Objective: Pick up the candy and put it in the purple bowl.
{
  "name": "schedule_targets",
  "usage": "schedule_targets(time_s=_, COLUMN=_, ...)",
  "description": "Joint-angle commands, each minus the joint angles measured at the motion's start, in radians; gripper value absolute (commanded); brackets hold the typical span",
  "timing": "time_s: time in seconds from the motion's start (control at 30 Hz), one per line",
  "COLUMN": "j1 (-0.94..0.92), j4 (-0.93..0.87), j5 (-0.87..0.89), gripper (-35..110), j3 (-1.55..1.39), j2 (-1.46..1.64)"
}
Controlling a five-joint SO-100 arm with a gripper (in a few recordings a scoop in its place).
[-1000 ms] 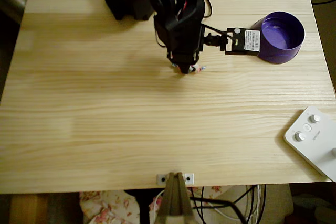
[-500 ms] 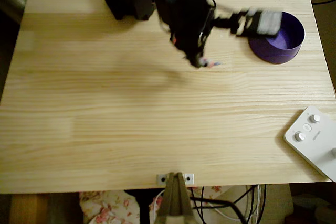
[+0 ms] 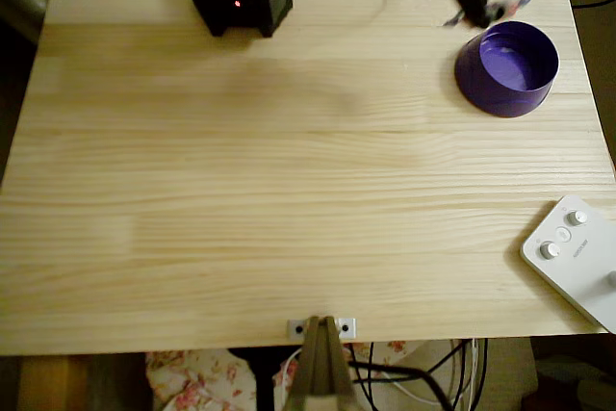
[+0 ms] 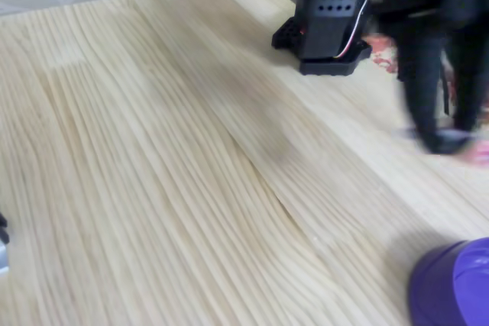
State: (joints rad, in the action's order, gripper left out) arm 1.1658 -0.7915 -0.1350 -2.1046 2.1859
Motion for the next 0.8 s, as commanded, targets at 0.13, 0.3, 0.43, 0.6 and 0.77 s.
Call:
schedule_targets(time_s=0.13, j1=0.075, j4=0.126, j5=0.067, gripper=-1, j3=0.199, j2=-0.187)
schedule_targets(time_s=0.3, j1=0.077, j4=0.14, j5=0.094, gripper=-1, j3=0.291, j2=-0.351)
schedule_targets(time_s=0.43, j1=0.054, j4=0.141, j5=0.106, gripper=0, j3=0.341, j2=-0.456)
schedule_targets(time_s=0.6, j1=0.043, j4=0.15, j5=0.114, gripper=1, j3=0.376, j2=-0.523)
schedule_targets(time_s=0.77, j1=0.046, j4=0.141, j5=0.118, gripper=3, j3=0.4, j2=-0.545)
